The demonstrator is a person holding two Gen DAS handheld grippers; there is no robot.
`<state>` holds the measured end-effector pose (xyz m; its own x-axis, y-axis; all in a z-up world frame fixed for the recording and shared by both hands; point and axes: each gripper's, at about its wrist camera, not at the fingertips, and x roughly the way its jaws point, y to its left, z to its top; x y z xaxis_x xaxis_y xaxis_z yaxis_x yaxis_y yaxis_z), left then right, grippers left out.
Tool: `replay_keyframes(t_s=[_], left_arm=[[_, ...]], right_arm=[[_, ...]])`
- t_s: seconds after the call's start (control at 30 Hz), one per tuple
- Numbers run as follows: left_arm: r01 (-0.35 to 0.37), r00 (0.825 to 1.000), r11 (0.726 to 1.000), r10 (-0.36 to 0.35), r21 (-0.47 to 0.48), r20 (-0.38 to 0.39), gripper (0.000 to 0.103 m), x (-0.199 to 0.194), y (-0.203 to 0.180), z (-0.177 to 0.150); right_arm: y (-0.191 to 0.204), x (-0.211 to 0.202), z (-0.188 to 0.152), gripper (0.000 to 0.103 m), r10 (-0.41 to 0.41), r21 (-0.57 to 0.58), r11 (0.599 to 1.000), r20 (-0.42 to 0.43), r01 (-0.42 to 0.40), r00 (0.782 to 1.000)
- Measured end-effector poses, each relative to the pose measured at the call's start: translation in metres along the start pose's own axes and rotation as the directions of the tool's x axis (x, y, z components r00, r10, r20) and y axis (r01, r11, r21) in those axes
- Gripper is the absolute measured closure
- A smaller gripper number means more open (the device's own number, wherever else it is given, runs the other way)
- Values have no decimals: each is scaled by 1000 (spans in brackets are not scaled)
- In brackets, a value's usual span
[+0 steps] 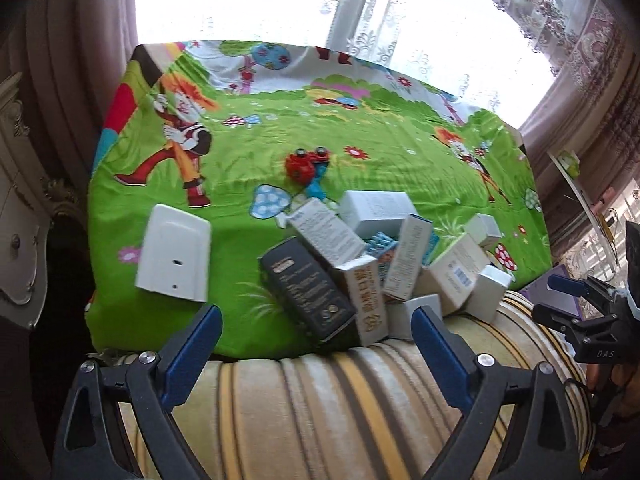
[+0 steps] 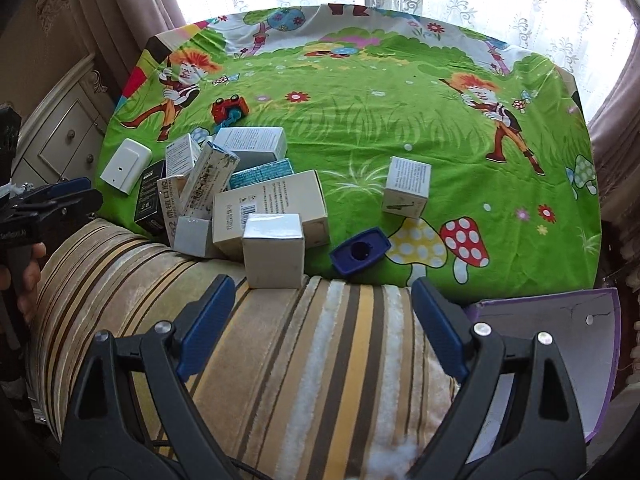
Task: Organize rigid objects
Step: 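Move both tools back over the cluster of boxes on the bed, then grasp the white plastic device with the left tool while the right tool grasps a small white box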
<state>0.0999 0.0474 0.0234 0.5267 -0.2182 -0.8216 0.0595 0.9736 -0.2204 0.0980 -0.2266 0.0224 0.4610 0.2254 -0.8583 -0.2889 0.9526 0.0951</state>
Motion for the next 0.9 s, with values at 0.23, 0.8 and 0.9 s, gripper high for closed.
replay_keyframes(t_s=[0.23,0.8,0.9], left_arm=[[-89,996,993,89,-80,-4,16,8,60,7],[-484,854,839,515,249,-76,15,75,42,22],[-532,815,797,573,288,-81,15,86,41,23]], right_arm=[[15,16,8,12,12,-21,1000,-28,-12,1000],[23,39,23,12,9,-24,1000,-59,-11,998],[23,41,24,12,10,-27,1000,-59,-12,998]])
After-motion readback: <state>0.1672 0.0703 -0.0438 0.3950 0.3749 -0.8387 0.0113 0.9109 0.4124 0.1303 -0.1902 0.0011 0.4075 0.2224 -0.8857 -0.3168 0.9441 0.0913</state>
